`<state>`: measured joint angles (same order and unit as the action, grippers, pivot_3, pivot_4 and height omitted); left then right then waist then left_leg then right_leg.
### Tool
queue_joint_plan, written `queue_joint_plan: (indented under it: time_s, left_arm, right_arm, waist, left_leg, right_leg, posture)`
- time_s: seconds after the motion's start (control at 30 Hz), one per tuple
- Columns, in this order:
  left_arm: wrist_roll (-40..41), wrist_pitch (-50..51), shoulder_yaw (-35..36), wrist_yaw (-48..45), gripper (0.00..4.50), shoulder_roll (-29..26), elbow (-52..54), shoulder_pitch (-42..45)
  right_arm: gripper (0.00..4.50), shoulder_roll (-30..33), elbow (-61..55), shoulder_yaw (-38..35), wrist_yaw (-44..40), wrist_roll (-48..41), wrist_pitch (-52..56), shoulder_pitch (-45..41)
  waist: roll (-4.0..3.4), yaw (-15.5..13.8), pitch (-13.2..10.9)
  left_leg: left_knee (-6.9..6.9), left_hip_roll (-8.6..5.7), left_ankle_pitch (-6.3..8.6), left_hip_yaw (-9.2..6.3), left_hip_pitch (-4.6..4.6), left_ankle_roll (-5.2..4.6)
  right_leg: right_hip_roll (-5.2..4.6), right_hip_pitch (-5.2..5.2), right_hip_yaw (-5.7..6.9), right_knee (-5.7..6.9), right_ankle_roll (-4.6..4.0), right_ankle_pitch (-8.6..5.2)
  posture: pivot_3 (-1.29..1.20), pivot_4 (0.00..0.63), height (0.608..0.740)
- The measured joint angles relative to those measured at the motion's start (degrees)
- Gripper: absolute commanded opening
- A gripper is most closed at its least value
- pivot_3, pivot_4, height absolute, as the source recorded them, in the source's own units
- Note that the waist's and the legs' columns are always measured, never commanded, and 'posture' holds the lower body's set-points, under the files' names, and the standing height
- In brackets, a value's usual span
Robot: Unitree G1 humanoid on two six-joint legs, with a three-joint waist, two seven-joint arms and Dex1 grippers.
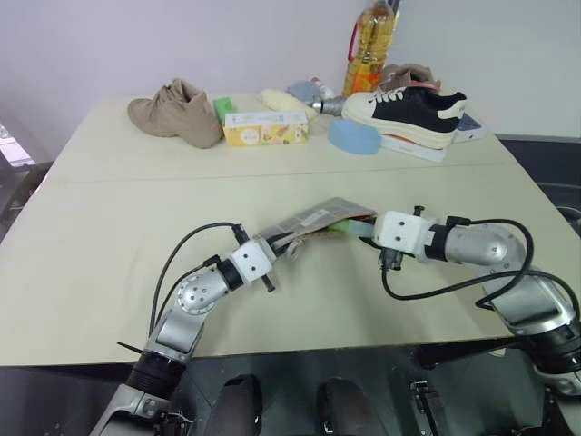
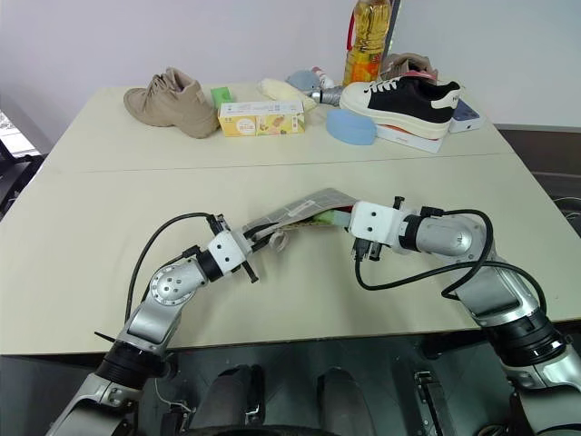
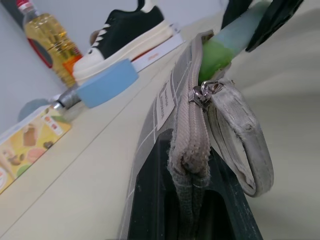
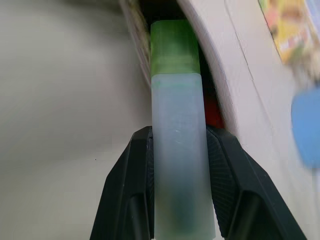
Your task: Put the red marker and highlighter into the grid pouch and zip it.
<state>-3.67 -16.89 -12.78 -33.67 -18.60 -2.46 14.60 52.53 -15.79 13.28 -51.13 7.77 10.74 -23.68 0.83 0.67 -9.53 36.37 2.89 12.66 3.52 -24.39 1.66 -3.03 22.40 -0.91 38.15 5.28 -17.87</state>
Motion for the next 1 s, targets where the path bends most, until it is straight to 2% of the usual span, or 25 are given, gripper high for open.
queue_joint_plan:
  time_s: [0.07, 0.17, 0.2, 0.27, 0.4, 0.63, 0.8, 0.9, 1.0]
  left_arm:
    - [0.52, 0.01, -0.04, -0.98, 0.00, -0.17, 0.26, -0.03]
    - [0.54, 0.03, -0.07, -1.88, 0.00, -0.27, 0.29, -0.05]
    - [0.56, 0.03, -0.07, -2.02, 0.00, -0.23, 0.30, -0.07]
    - [0.60, 0.04, -0.04, -2.11, 0.00, -0.14, 0.35, -0.11]
    - [1.09, 0.53, 0.17, -2.05, 0.00, 0.27, 0.47, -0.35]
    - [5.11, 5.87, 1.36, -0.76, 0.00, 2.89, 1.07, 0.70]
    - [9.32, 13.24, 3.44, 1.18, 0.00, 6.91, 0.97, 4.18]
    - [11.93, 16.25, 4.72, 2.31, 0.00, 9.51, 0.89, 6.03]
    - [14.13, 18.18, 5.09, 2.84, 0.00, 11.72, 0.91, 6.98]
  right_arm:
    - [0.87, 1.11, -0.15, 1.62, -1.16, 2.98, -4.07, -1.12]
    - [0.87, -0.57, 0.06, 2.73, -1.54, 4.74, -6.83, -3.01]
    - [1.67, -1.35, 0.24, 2.78, -1.58, 4.92, -7.15, -3.56]
    - [2.37, -2.69, 0.35, 2.84, -1.65, 4.95, -7.17, -4.02]
    - [4.46, -4.28, 0.49, 2.72, -1.73, 4.89, -7.04, -4.08]
    - [4.46, -6.30, 0.25, -5.72, -1.68, -2.83, 0.59, -5.08]
    - [4.46, -8.14, -4.14, -13.37, -3.09, -15.66, 16.11, -3.18]
    - [4.46, -12.95, -7.29, -14.34, -0.29, -21.59, 25.87, -1.03]
    - [4.46, -18.39, -8.34, -13.73, 4.69, -23.87, 32.17, 0.46]
  waist:
    - [0.00, 0.03, 0.00]
    - [0.00, 0.11, 0.00]
    - [0.00, 0.05, 0.00]
    - [0.00, 0.01, 0.00]
    - [0.00, -0.08, 0.00]
    - [0.01, -0.13, 0.00]
    - [0.02, -0.14, 0.00]
    - [0.02, 0.09, 0.00]
    - [0.02, 0.09, 0.00]
  left_leg:
    - [0.00, 0.00, 0.00, 0.00, 0.00, 0.00]
    - [0.00, 0.00, 0.00, 0.00, 0.01, 0.00]
    - [0.01, 0.01, 0.00, 0.00, 0.01, 0.00]
    - [0.03, 0.01, 0.00, 0.00, 0.01, 0.00]
    - [0.07, 0.02, 0.00, 0.00, 0.00, 0.00]
    - [0.15, 0.03, 0.00, -0.05, 0.00, 0.00]
    - [0.19, 0.04, 0.02, -0.13, -0.02, -0.03]
    - [0.19, 0.04, 0.02, -0.14, -0.02, -0.03]
    - [0.21, 0.04, 0.02, -0.16, -0.01, -0.03]
  right_leg:
    - [0.00, 0.00, 0.00, 0.00, 0.00, 0.00]
    - [0.01, 0.00, 0.00, 0.01, 0.00, 0.00]
    - [0.01, -0.01, 0.00, 0.01, 0.00, 0.00]
    - [0.01, -0.02, 0.00, 0.00, 0.00, 0.00]
    - [0.01, -0.04, 0.00, 0.01, -0.01, 0.00]
    - [0.00, -0.10, 0.03, 0.03, -0.03, 0.02]
    - [0.00, -0.15, 0.04, 0.03, -0.02, 0.02]
    - [0.02, -0.13, 0.03, 0.06, -0.02, 0.02]
    - [0.06, -0.13, 0.03, 0.08, -0.02, 0.02]
  posture:
    - [0.00, 0.150, 0.740]
    - [0.00, 0.150, 0.740]
    - [0.00, 0.150, 0.740]
    - [0.00, 0.150, 0.740]
    - [0.00, 0.150, 0.740]
    - [0.00, 0.150, 0.740]
    - [0.00, 0.150, 0.740]
    - [0.00, 0.150, 0.740]
    - [0.00, 0.150, 0.740]
